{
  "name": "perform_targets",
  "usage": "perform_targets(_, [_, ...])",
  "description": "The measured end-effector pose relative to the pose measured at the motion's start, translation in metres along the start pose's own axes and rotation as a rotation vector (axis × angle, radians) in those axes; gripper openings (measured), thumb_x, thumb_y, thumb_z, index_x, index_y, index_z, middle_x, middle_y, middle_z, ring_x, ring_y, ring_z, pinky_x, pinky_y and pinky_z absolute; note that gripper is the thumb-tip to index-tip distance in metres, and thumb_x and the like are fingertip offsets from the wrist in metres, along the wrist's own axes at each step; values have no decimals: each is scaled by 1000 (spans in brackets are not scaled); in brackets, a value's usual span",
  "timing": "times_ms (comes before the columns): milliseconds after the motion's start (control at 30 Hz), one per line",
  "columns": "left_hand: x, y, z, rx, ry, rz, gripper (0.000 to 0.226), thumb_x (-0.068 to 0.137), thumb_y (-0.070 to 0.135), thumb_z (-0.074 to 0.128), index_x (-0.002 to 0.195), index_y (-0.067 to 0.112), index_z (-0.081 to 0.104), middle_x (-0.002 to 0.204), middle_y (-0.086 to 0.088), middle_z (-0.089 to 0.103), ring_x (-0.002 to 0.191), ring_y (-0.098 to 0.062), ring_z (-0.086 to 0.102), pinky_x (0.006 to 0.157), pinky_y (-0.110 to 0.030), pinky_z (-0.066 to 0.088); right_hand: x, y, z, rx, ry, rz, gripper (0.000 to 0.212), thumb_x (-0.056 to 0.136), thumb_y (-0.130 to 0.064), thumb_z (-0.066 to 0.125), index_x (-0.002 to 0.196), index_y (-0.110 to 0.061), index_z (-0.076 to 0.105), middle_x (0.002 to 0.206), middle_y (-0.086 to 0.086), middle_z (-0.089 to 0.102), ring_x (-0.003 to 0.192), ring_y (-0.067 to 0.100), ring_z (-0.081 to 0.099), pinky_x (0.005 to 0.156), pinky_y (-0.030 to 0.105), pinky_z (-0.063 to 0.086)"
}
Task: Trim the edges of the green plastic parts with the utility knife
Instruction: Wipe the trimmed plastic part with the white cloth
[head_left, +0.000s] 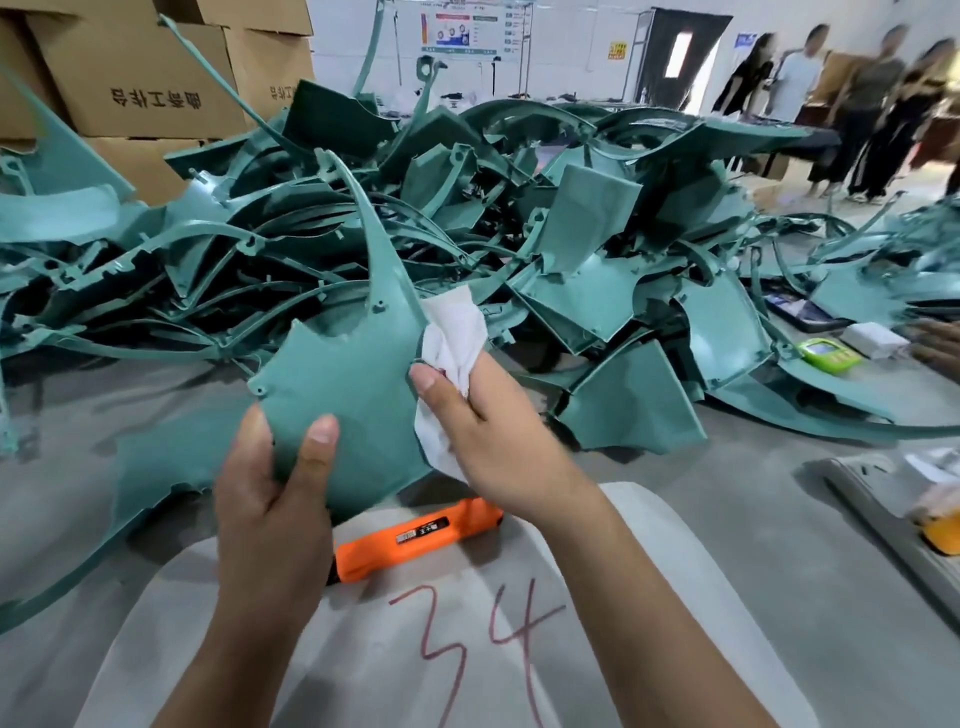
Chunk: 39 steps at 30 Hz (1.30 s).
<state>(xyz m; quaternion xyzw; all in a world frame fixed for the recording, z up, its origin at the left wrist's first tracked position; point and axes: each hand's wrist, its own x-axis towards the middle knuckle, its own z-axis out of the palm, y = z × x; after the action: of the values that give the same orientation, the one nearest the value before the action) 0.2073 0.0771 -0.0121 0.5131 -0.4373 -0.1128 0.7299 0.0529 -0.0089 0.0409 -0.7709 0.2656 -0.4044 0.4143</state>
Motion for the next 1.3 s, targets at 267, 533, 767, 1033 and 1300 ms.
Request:
perform_targets(267, [11,2,-15,-66,-269,-209,25,99,23,58,120,31,71,117,4,76,107,-14,73,81,-19,57,-11,15,20,-715,234,83,56,107,-60,19,119,-18,54,93,11,70,81,40,62,62,39,30])
perform_targets(533, [7,23,-21,-3,-697,-273,30,96,16,59,125,15,67,116,-6,76,107,-28,73,88,-44,61,16,26,-12,-516,275,303,53,112,-43,33,68,-16,37,60,0,43,56,23,43,56,36,26])
perform_targets(767, [15,28,-45,-122,-890,-310,17,93,26,71,107,19,77,105,2,75,95,-14,73,77,-22,56,30,14,-45,192,279,645,43,107,-54,50,101,-13,61,66,0,65,41,11,43,41,18,29])
perform_targets(1033, [26,9,-46,-202,-261,-389,38,72,40,88,99,17,74,93,-6,75,82,-22,70,71,-40,60,25,-3,-46,727,722,496,8,108,-23,57,102,-17,56,76,1,63,45,8,60,42,21,42])
perform_targets(1300, [6,5,4,-621,56,-617,47,88,39,70,132,22,63,126,-3,73,116,-23,70,88,-42,60,11,-9,7,850,804,433,23,105,-44,60,97,-22,58,74,-5,66,59,8,64,49,23,49])
